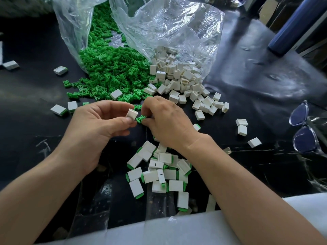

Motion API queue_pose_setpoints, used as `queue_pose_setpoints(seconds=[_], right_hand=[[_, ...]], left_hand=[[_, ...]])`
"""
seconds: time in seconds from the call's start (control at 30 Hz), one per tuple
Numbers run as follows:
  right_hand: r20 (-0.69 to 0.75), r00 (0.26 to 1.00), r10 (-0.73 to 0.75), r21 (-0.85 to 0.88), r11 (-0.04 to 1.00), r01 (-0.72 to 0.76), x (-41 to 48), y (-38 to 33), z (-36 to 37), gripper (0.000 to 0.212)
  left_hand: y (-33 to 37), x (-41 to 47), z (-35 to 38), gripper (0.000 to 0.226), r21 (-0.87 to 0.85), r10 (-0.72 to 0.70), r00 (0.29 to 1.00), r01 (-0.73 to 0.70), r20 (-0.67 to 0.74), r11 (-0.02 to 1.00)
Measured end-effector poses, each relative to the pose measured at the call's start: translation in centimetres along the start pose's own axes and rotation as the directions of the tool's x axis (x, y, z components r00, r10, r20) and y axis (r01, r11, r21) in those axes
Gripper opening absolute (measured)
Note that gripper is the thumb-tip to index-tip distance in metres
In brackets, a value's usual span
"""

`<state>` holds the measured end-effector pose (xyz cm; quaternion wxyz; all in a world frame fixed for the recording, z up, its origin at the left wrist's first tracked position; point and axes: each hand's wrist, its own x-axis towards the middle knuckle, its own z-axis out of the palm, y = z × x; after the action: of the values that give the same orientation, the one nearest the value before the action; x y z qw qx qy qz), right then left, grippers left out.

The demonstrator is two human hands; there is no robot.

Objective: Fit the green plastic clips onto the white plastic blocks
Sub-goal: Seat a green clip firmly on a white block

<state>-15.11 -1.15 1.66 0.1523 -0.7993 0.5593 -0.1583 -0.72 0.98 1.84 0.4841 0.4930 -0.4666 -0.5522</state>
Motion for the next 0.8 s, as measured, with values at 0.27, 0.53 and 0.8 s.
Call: queue_pose_setpoints(seconds=[0.27,0.53,0.8], right_hand=[[0.012,1.000,-0.013,0.040,0.999,0.013,0.0,0.3,-0.1,0.005],[-0.048,0.984,0.174,0.596,0.795,-0.112,-0.4,0.2,-1.6,0.015],[-0.025,0.990,0.142,0.709,0.700,-0.083,-0.6,-0.2,-2.0,0.020]], left_hand=[[0.0,0.0,-0.1,0.022,-0.019,-0.007,1.000,0.007,0.008,1.000],[-0.1,0.0,-0.1,0.020,-0.036,-0.014,1.000,0.015,0.020,0.999],[0.2,-0.2,0.0,0.021,-0.039,-0.016,1.000,0.016,0.008,0.999]])
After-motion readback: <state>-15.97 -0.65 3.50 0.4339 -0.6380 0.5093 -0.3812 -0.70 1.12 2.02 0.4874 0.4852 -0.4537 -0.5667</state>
